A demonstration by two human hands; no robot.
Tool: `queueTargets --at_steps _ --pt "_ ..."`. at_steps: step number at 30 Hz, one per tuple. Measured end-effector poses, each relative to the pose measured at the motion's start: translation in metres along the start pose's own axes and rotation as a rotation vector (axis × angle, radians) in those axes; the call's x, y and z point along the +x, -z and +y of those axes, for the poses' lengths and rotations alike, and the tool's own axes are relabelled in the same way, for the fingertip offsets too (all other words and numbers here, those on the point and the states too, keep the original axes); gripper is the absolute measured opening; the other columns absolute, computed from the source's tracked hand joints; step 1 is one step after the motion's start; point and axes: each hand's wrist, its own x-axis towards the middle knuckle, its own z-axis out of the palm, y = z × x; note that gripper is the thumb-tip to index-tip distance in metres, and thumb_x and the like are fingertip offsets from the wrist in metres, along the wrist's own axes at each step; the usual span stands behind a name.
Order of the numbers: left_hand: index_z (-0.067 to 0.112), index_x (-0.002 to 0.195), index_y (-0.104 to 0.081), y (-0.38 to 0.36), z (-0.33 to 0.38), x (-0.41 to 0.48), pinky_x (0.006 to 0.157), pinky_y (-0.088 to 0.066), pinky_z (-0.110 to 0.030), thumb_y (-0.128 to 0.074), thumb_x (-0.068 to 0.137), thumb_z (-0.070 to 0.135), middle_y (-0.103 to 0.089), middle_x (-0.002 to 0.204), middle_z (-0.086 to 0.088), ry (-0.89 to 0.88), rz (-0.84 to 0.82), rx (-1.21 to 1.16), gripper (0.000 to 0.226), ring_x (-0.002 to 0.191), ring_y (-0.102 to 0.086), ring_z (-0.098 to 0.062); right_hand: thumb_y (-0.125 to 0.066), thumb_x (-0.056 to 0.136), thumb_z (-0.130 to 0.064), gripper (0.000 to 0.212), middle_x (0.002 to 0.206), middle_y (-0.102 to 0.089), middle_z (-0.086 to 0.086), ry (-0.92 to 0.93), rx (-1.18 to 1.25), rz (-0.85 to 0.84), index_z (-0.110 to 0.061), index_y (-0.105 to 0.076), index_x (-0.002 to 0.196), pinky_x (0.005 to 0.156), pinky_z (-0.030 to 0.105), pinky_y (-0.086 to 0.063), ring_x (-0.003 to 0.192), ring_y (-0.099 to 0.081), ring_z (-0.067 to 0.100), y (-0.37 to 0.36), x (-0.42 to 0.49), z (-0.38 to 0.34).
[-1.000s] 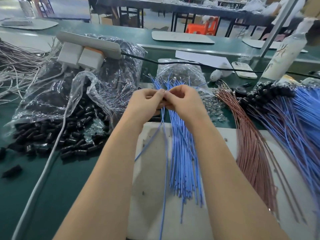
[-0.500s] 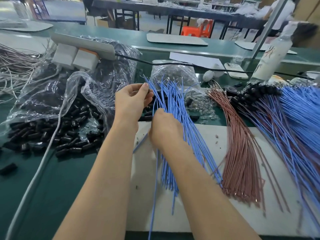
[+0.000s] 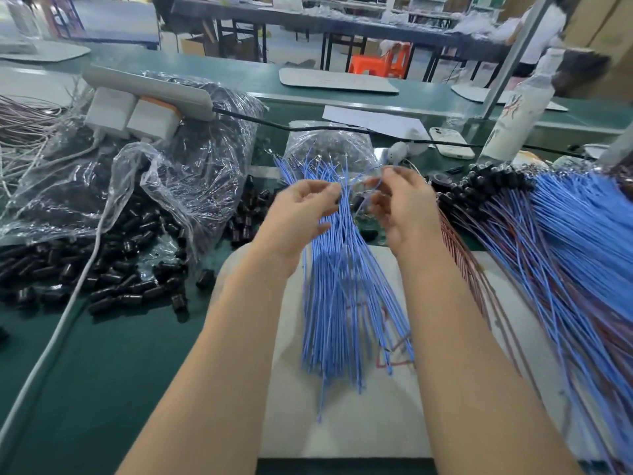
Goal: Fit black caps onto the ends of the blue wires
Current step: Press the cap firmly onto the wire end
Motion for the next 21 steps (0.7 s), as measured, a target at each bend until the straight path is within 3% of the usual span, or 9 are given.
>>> queueTargets --at_steps 3,6,8,10,12,16,18,21 --pt "0.018 0.092 -0.064 -0.015 -0.006 -0.008 0.079 -0.056 -0.023 -0.062 0.091 0.025 -0.071 0.097 0.002 0.053 -0.250 0.130 0.008 0.087 -0.068 -0.006 -0.050 0.097 -0.009 0.009 0.075 -0.064 0.004 0.081 0.290 0.208 -0.016 -0.053 0.091 0.050 0.019 -0.048 0.052 -0.057 0.007 0.020 0.009 -0.004" --pt "0.012 0.092 -0.067 -0.029 -0.012 -0.012 0.072 -0.054 -0.016 -0.060 0.092 0.020 -0.072 0.096 -0.007 0.008 -0.262 0.104 0.010 0.076 -0.065 -0.005 -0.052 0.096 -0.007 0.006 0.076 -0.064 0.006 0.040 0.487 0.169 -0.008 -0.056 0.092 0.054 0.020 -0.052 0.055 -0.062 0.009 0.035 0.013 -0.004" --pt "0.008 0.094 -0.067 -0.034 -0.013 -0.010 0.071 -0.052 -0.015 -0.061 0.091 0.017 -0.071 0.089 -0.006 -0.076 -0.192 0.097 0.011 0.073 -0.063 -0.004 -0.055 0.094 -0.011 0.010 0.079 -0.064 0.008 -0.041 0.260 0.017 -0.004 -0.061 0.089 0.056 0.026 -0.051 0.061 -0.061 0.015 0.030 0.010 0.005" --pt "0.012 0.091 -0.066 -0.035 -0.015 -0.008 0.078 -0.053 -0.021 -0.062 0.091 0.015 -0.069 0.086 -0.002 -0.169 -0.102 0.137 0.005 0.078 -0.064 -0.007 -0.054 0.095 -0.015 0.019 0.086 -0.064 0.016 -0.105 0.004 -0.174 -0.004 -0.065 0.084 0.071 0.037 -0.050 0.078 -0.060 0.027 0.021 0.005 0.018" --pt "0.012 0.093 -0.065 -0.034 -0.019 -0.007 0.084 -0.052 -0.028 -0.063 0.090 0.015 -0.069 0.090 -0.003 -0.246 -0.030 0.239 0.005 0.086 -0.065 -0.013 -0.051 0.097 -0.016 0.025 0.087 -0.066 0.017 -0.090 -0.075 -0.228 -0.007 -0.068 0.080 0.081 0.043 -0.050 0.085 -0.061 0.030 0.012 -0.002 0.027" --pt "0.022 0.094 -0.061 -0.024 -0.028 -0.003 0.075 -0.048 -0.013 -0.063 0.090 0.022 -0.063 0.088 0.015 -0.376 0.106 0.404 0.005 0.084 -0.062 -0.003 -0.048 0.100 -0.019 0.028 0.069 -0.065 -0.001 0.178 -0.156 0.046 -0.017 -0.062 0.075 0.055 0.022 -0.048 0.055 -0.057 0.005 0.011 -0.003 0.030" --pt "0.025 0.095 -0.059 -0.018 -0.030 -0.001 0.073 -0.051 -0.015 -0.064 0.090 0.021 -0.063 0.088 0.015 -0.388 0.205 0.344 0.007 0.079 -0.063 -0.005 -0.043 0.101 -0.018 0.024 0.067 -0.066 -0.001 0.205 -0.028 0.132 -0.016 -0.055 0.081 0.049 0.019 -0.047 0.047 -0.057 0.005 0.016 -0.003 0.026" --pt "0.020 0.097 -0.060 -0.014 -0.031 0.003 0.077 -0.053 -0.019 -0.064 0.089 0.011 -0.064 0.087 0.009 -0.379 0.280 0.314 0.013 0.082 -0.065 -0.015 -0.038 0.102 -0.013 0.017 0.070 -0.066 0.006 0.223 0.132 0.127 -0.015 -0.046 0.087 0.050 0.021 -0.050 0.050 -0.062 0.012 0.021 -0.006 0.018"
